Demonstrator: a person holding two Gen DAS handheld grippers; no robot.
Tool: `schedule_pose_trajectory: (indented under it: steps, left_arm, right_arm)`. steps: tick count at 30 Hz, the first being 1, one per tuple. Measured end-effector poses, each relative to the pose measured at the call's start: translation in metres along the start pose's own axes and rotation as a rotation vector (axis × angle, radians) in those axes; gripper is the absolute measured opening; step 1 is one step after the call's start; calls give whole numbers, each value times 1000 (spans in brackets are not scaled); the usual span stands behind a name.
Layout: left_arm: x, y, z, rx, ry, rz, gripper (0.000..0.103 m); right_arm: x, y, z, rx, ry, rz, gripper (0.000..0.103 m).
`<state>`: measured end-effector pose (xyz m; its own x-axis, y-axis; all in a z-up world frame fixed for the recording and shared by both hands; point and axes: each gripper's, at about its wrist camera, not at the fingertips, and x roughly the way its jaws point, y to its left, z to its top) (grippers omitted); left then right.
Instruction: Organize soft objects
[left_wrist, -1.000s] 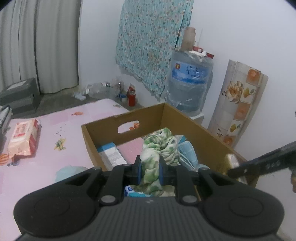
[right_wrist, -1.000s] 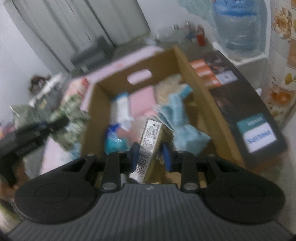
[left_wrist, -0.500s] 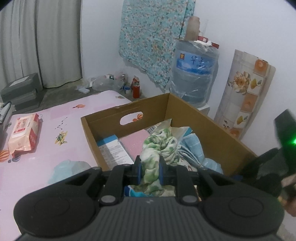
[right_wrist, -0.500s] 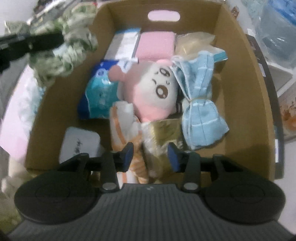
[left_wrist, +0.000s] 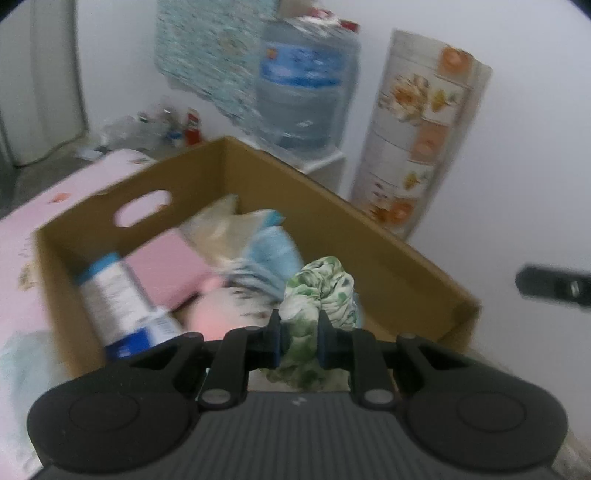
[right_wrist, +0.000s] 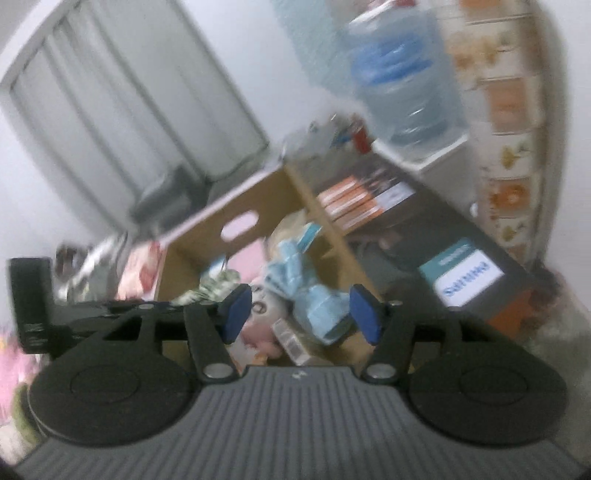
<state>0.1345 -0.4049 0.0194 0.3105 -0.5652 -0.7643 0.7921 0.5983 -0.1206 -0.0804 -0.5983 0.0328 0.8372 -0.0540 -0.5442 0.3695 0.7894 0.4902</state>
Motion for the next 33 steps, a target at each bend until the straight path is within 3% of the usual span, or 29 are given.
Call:
schedule_pose_trajectory:
  steps: [4, 6, 8, 12, 19, 24, 26, 30, 33]
  left_arm:
    - [25, -21, 17, -25, 36, -68, 25]
    - [40, -29, 20, -19, 40, -88, 47]
    - [51, -32, 18, -20, 77, -73, 59]
    - [47, -17, 11, -93, 108, -104, 62]
    - [-25, 8, 7, -90, 3, -52, 80]
    - [-102, 21, -22, -53, -180, 44, 103]
    - [-127, 30, -40, -66, -232, 105, 103]
    - [-159, 49, -81, -98, -246, 210, 103]
    - [-175, 62, -120, -111, -260, 263, 103]
  right_arm:
    - [-14, -27, -19, 106, -26, -5, 62]
    - [-15, -37, -27, 142, -21, -13, 62]
    - [-15, -44, -34, 169, -15, -21, 62]
    - [-15, -55, -47, 202, -16, -14, 63]
    - [-9, -49, -68, 216, -44, -11, 72]
    - [-9, -24, -75, 167, -108, -29, 81]
    - [-10, -7, -74, 107, -138, -41, 86]
    - [-15, 38, -74, -44, -205, -50, 101]
    - [-15, 72, -79, -157, -230, -50, 102]
